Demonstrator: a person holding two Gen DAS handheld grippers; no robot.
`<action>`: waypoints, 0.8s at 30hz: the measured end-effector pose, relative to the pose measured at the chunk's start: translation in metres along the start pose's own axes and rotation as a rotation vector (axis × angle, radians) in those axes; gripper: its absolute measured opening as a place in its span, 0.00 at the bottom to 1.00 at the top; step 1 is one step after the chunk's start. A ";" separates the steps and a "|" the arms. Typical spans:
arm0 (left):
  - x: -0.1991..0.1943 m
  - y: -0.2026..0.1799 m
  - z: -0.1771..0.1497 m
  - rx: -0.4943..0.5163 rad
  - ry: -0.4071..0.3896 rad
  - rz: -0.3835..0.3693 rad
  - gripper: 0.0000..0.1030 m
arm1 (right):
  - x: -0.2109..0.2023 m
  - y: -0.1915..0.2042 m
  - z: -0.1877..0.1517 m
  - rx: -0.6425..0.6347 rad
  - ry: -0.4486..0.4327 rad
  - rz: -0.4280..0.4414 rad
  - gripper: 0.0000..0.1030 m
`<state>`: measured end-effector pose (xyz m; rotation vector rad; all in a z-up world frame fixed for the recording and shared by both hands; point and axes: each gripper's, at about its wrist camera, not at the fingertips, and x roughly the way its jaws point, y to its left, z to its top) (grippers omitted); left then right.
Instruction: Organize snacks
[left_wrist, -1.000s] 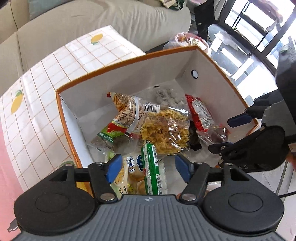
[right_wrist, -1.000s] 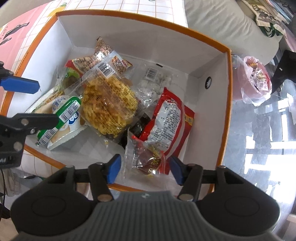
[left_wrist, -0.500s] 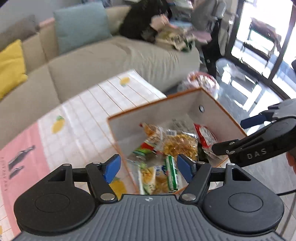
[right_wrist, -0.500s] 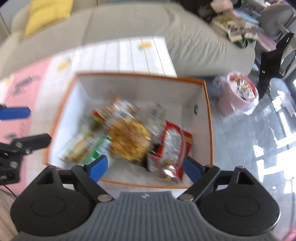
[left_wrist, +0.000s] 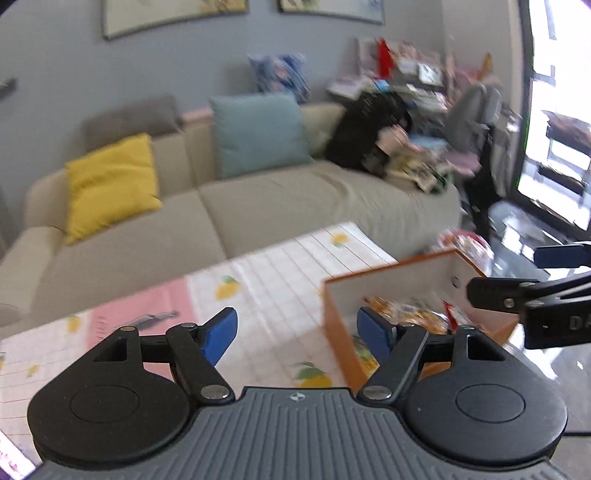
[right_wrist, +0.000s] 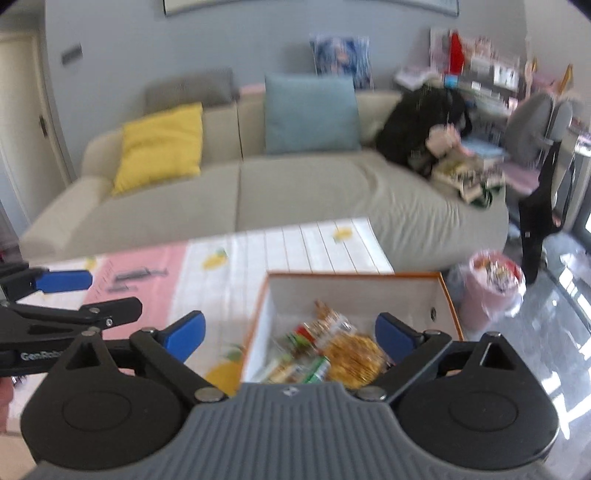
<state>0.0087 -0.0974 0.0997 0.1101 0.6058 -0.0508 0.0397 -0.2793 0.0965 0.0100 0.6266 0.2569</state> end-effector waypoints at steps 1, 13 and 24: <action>-0.007 0.002 -0.003 0.001 -0.025 0.012 0.85 | -0.008 0.007 -0.004 -0.004 -0.032 -0.009 0.97; -0.048 0.015 -0.053 -0.072 -0.108 0.214 0.91 | -0.042 0.075 -0.076 -0.185 -0.165 -0.147 0.97; -0.042 0.023 -0.087 -0.135 -0.012 0.238 0.91 | -0.019 0.075 -0.109 -0.177 -0.067 -0.161 0.97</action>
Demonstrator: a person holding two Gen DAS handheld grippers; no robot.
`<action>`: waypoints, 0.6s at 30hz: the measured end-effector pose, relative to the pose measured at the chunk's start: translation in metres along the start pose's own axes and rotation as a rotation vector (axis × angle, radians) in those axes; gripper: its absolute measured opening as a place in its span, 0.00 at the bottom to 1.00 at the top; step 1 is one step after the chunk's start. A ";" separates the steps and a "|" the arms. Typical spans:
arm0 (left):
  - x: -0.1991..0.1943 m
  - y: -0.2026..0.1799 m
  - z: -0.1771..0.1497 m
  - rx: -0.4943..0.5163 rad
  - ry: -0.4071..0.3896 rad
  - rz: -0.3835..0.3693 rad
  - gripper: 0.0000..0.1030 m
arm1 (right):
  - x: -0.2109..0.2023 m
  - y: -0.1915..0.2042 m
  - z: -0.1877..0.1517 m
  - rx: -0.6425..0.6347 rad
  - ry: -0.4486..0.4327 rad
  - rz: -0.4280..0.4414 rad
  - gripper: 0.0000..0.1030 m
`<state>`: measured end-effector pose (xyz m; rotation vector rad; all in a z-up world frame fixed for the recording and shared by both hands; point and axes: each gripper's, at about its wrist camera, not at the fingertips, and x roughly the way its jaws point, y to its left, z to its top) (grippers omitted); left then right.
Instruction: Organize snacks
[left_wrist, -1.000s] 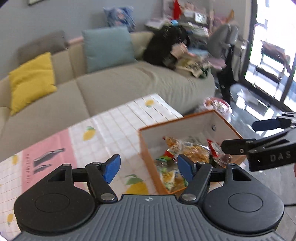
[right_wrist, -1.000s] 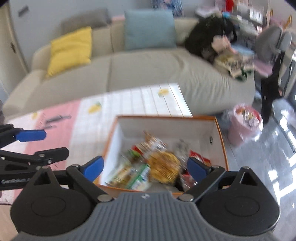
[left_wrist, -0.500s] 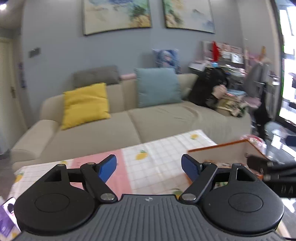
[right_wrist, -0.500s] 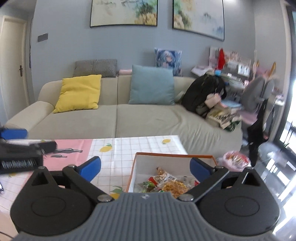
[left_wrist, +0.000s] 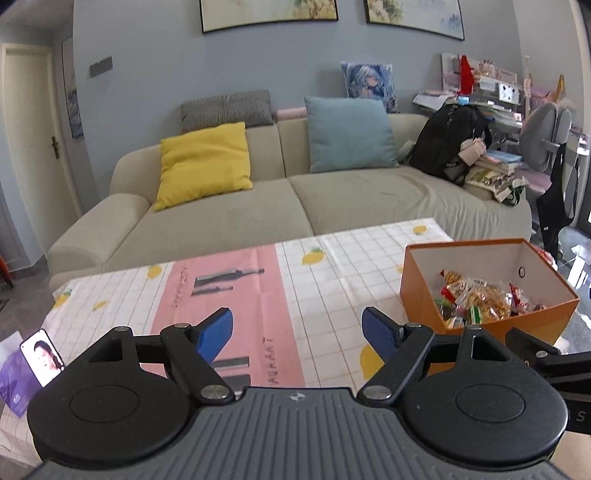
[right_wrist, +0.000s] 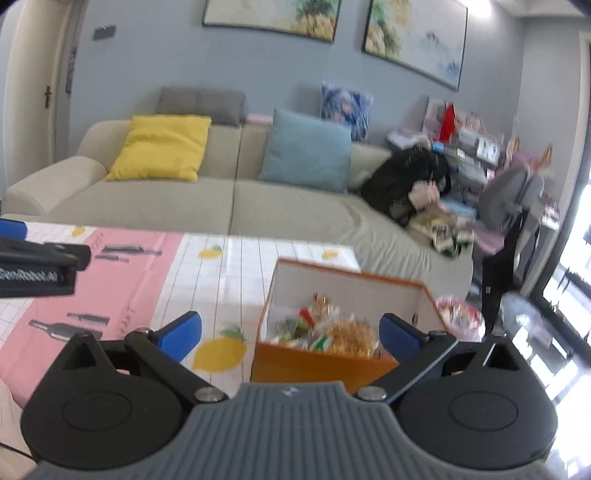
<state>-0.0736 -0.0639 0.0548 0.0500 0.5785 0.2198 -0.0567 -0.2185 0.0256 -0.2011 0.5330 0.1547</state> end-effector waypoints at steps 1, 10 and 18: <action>0.002 0.000 0.000 -0.002 0.013 -0.003 0.91 | 0.004 -0.001 -0.002 0.004 0.010 -0.005 0.97; 0.012 -0.012 -0.010 0.047 0.107 -0.015 0.91 | 0.019 -0.008 -0.017 0.056 0.100 -0.009 0.97; 0.012 -0.009 -0.009 0.034 0.126 -0.011 0.91 | 0.020 -0.008 -0.018 0.065 0.103 -0.006 0.97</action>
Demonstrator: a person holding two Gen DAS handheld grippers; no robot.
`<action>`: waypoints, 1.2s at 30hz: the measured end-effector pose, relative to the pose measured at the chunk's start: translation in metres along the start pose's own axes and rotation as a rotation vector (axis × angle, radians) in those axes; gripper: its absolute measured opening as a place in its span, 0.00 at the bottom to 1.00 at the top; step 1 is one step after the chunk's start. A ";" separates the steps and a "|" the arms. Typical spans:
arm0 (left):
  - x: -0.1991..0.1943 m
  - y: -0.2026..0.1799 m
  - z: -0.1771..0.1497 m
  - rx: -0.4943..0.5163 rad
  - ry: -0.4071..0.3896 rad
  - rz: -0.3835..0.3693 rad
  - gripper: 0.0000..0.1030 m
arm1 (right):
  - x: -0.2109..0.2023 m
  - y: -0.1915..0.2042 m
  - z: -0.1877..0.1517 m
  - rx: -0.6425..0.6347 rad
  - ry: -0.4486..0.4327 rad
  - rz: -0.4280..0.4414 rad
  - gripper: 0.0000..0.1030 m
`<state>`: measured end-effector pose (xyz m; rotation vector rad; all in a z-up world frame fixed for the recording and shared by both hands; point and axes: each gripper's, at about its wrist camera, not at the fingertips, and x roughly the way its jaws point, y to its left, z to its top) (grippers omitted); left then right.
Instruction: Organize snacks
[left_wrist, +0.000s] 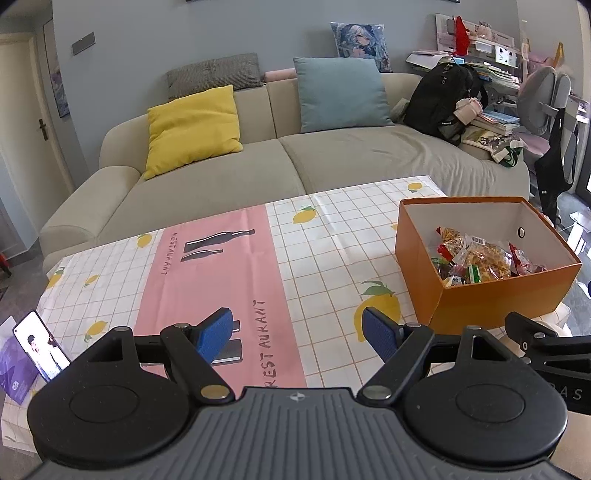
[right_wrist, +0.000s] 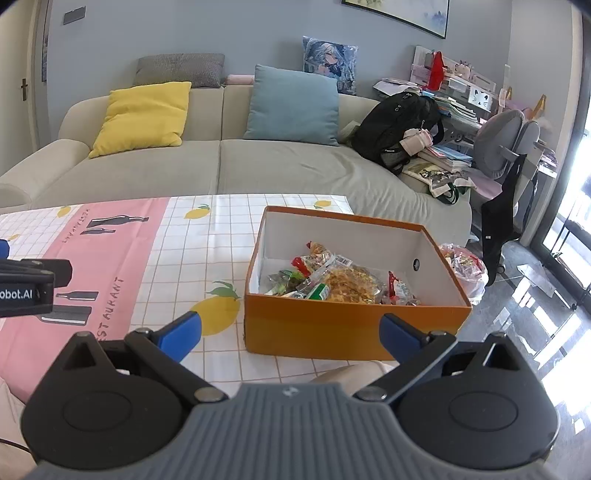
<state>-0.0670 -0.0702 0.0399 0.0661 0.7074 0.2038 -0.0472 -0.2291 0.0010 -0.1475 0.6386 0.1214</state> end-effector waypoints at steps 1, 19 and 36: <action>-0.001 0.001 0.000 -0.002 -0.001 0.000 0.91 | 0.000 0.000 0.000 -0.001 0.000 -0.001 0.97; 0.000 0.001 0.002 0.003 0.002 -0.006 0.91 | -0.002 0.004 0.001 -0.017 -0.018 -0.001 0.97; 0.001 -0.003 0.001 0.012 0.009 -0.010 0.91 | -0.004 0.004 0.001 -0.018 -0.014 0.000 0.97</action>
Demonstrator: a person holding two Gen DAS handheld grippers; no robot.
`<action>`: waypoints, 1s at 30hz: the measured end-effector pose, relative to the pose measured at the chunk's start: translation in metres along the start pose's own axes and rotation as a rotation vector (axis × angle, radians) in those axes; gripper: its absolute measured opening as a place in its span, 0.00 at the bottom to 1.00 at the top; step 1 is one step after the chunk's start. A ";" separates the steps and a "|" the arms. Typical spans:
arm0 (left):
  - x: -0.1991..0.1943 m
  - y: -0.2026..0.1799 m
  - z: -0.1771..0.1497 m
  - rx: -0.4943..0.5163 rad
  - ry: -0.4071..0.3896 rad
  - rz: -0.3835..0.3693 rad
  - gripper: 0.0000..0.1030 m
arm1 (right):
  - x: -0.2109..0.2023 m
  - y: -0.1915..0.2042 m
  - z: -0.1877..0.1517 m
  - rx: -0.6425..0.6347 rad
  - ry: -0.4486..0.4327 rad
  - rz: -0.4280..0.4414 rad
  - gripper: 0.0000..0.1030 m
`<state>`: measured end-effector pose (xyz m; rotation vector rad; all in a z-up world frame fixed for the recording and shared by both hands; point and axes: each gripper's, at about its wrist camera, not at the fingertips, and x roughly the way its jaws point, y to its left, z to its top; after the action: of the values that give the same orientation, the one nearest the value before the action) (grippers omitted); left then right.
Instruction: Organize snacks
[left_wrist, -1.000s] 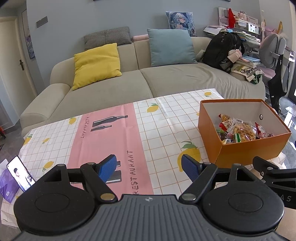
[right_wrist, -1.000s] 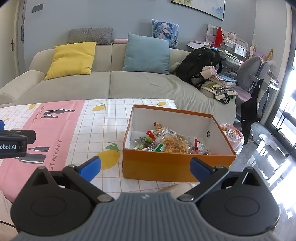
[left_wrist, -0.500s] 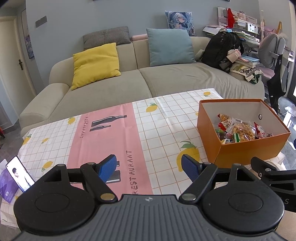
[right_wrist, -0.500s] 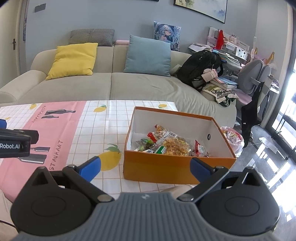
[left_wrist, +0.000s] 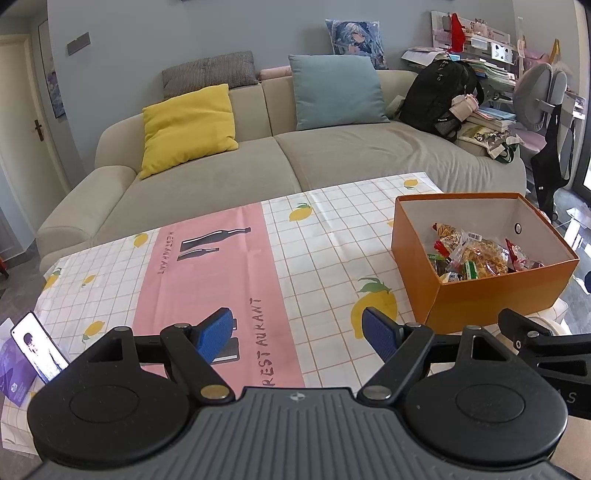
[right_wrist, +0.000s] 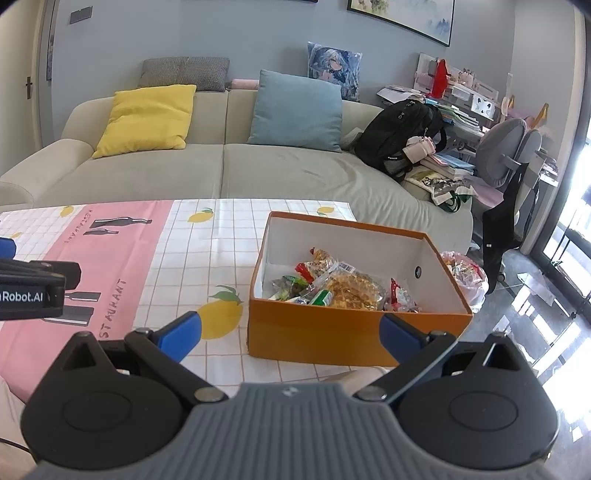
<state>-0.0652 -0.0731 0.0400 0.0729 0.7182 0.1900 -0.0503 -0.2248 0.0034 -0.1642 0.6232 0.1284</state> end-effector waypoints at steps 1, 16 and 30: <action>0.000 0.000 0.000 0.000 0.000 0.000 0.91 | 0.000 0.000 0.000 0.001 0.000 0.000 0.97; 0.000 0.003 0.000 -0.015 0.003 0.003 0.91 | 0.000 0.001 0.000 0.004 0.003 0.001 0.97; -0.001 0.002 0.000 -0.015 0.001 0.001 0.91 | 0.002 0.001 -0.002 0.005 0.009 0.009 0.97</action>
<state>-0.0664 -0.0709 0.0409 0.0586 0.7176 0.1967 -0.0496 -0.2240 0.0005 -0.1576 0.6336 0.1348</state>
